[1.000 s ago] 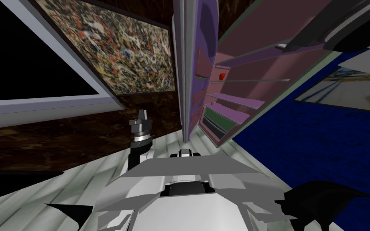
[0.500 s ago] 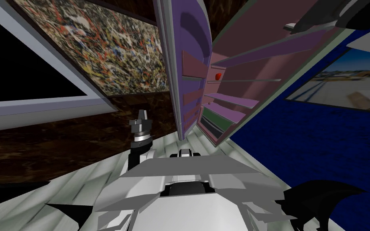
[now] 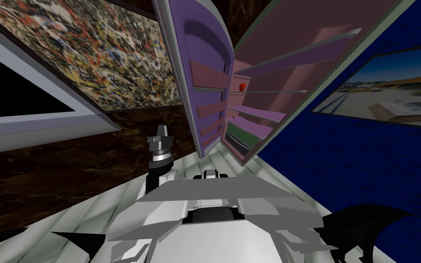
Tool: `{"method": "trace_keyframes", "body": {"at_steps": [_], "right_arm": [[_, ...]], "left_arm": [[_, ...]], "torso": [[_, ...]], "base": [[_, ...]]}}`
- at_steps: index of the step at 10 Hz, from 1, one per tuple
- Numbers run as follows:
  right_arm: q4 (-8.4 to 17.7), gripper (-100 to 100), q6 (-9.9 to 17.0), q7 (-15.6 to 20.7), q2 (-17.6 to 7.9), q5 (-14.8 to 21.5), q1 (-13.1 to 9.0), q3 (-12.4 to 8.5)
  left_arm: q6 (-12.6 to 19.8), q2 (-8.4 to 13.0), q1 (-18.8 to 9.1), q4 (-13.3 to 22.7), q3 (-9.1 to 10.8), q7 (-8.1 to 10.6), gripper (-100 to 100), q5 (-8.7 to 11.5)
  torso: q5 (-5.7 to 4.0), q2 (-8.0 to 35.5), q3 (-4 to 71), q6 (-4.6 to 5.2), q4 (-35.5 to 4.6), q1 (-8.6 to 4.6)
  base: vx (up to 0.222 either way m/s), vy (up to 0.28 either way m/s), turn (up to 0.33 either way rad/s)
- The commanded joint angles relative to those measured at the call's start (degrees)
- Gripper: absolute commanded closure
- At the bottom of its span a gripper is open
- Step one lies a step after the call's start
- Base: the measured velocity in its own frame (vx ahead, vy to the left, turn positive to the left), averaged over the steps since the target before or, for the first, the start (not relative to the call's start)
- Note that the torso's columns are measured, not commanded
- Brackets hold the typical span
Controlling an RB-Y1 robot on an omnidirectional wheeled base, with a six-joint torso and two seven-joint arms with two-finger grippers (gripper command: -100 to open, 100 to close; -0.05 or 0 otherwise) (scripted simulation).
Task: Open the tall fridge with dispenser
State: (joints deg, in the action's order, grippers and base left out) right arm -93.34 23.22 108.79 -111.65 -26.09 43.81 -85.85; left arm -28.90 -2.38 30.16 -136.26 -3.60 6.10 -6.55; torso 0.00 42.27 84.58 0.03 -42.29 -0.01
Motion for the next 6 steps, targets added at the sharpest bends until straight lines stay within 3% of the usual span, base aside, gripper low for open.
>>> {"method": "trace_keyframes", "body": {"at_steps": [1, 6], "right_arm": [[2.96, -100, 3.13, 2.33, -4.1, -2.67, -1.73, -2.13], [6.06, -100, 7.17, 5.85, -11.05, -7.11, -3.93, -4.78]], "left_arm": [[0.0, 0.0, -0.01, 0.0, 0.0, 0.0, 0, 0.0], [0.0, 0.0, 0.0, 0.0, 0.0, 0.0, 0, 0.0]], "torso": [[0.0, 0.01, 0.0, -0.06, 0.02, 0.02], [0.0, 0.03, -0.02, 0.0, -0.01, 0.01]], "base": [[0.03, -0.05, -0.15], [0.032, -0.038, -0.102]]}}
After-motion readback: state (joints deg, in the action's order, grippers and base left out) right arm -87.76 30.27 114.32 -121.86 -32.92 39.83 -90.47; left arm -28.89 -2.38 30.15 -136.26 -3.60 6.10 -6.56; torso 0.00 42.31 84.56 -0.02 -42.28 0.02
